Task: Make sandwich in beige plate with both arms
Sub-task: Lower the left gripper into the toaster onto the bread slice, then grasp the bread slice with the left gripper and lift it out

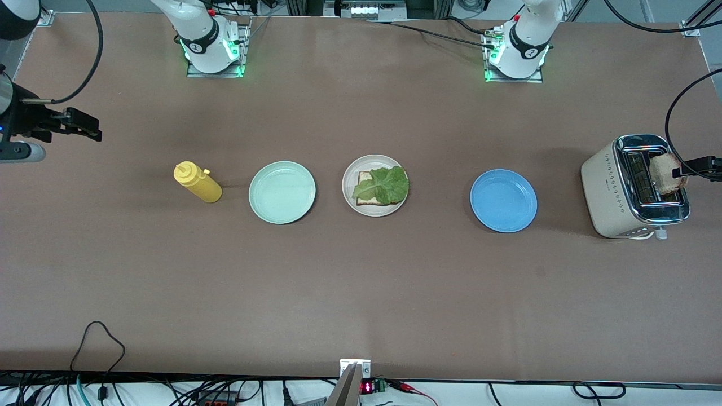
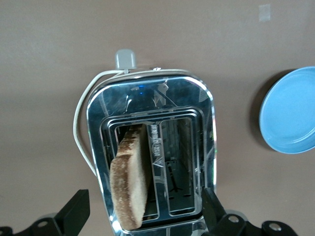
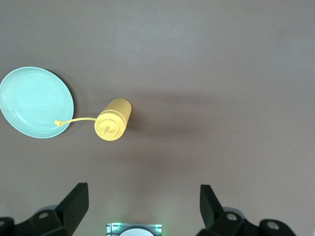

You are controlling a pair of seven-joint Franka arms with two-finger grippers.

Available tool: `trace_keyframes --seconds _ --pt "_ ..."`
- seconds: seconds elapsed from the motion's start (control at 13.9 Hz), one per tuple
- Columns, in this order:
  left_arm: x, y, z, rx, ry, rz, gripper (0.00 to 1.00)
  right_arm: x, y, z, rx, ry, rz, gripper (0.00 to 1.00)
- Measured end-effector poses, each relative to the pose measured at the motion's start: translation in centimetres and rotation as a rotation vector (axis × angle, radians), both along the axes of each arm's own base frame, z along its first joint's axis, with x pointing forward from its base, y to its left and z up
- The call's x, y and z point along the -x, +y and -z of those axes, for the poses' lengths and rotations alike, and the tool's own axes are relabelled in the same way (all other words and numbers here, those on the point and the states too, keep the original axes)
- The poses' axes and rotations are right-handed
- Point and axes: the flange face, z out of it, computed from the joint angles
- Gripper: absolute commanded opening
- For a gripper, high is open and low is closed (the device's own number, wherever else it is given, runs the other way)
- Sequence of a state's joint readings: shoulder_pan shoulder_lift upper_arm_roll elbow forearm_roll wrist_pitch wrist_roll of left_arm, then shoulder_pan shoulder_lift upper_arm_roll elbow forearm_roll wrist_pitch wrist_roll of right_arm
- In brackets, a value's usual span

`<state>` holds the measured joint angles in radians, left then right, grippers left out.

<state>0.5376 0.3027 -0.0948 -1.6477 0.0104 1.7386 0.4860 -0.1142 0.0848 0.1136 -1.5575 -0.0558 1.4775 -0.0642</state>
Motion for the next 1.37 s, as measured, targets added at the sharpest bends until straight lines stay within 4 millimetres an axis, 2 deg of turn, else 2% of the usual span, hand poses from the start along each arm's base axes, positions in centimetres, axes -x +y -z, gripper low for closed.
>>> trace_keyframes --seconds 0.36,0.65,0.79,1.01,1.22,1.37 --pt "0.8 2.2 3.0 0.021 0.043 0.001 1.00 0.1 -0.3 -0.1 -0.003 0.003 0.006 1.00" --pt "1.1 2.1 4.3 0.029 0.068 0.004 1.00 0.2 -1.0 -0.1 -0.002 0.011 0.020 1.00" --pt "1.2 2.1 4.8 0.033 0.075 0.005 0.95 0.3 -1.2 -0.3 -0.001 0.007 0.024 1.00" --pt "1.2 2.0 5.3 0.037 0.080 0.007 0.79 0.6 -2.6 -0.8 0.000 0.000 0.047 1.00" --pt "1.1 1.9 6.1 0.044 0.092 0.007 0.48 0.6 -2.7 -0.8 -0.016 -0.002 0.051 1.00" --pt "1.1 1.9 6.4 0.047 0.095 0.009 0.35 0.6 -2.5 -0.8 -0.023 0.001 0.050 1.00"
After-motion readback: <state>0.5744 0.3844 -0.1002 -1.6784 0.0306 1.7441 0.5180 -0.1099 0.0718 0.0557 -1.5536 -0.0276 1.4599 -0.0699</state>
